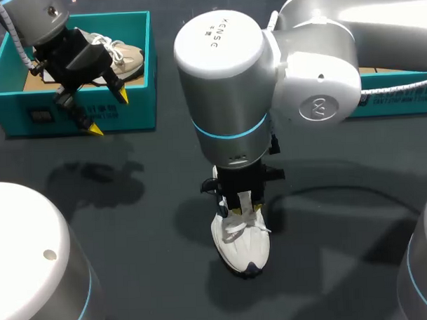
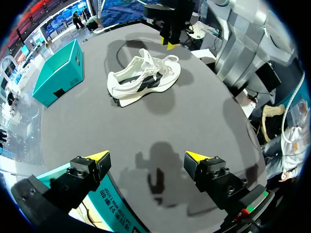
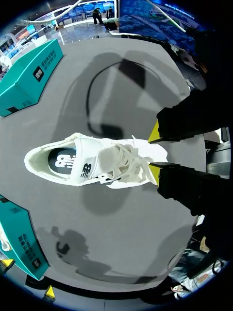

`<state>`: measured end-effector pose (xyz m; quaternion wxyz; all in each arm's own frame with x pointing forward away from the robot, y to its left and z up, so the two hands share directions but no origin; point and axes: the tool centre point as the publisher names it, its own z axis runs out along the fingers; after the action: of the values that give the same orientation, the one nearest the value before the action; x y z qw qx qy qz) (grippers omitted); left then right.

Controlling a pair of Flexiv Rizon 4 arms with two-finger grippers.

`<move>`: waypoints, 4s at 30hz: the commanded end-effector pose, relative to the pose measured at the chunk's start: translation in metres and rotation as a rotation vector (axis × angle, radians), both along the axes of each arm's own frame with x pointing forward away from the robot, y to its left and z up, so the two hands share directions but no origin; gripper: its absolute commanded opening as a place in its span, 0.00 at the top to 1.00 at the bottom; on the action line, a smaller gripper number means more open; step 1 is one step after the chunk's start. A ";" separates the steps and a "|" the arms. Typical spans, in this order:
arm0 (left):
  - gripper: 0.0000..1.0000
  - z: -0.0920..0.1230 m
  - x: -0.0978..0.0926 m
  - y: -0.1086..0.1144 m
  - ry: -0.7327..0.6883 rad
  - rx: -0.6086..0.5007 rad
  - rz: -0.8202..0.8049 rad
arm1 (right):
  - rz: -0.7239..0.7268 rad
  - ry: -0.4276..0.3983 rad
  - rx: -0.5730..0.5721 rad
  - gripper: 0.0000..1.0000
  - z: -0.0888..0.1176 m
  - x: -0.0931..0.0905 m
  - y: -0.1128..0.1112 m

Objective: Take the shoe out of the shoebox, open the shoe tongue, remove and reinsert the insole, then place the shoe into the shoebox

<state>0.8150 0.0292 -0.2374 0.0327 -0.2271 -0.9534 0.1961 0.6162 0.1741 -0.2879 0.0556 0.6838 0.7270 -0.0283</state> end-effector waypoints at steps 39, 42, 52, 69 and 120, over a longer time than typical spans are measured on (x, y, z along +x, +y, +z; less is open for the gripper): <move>0.00 0.000 0.000 0.000 0.000 0.002 -0.001 | 0.197 -0.001 0.092 0.76 -0.073 0.108 -0.003; 0.00 0.000 0.000 0.000 0.000 0.002 -0.001 | 0.224 -0.035 0.064 0.76 -0.055 0.109 0.000; 0.00 0.000 0.000 0.000 0.000 0.002 -0.001 | 0.403 -0.118 -0.004 0.71 0.001 0.103 0.009; 0.00 0.000 0.000 0.000 0.000 0.002 -0.001 | 1.164 -0.190 -0.025 0.00 0.047 0.131 0.004; 0.00 0.000 0.000 0.000 0.000 0.002 -0.001 | 1.546 -0.064 -0.133 0.06 -0.044 0.206 0.005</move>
<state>0.8150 0.0292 -0.2374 0.0327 -0.2271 -0.9534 0.1960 0.8169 0.1775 -0.3259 0.1265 -0.0209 0.9917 -0.0043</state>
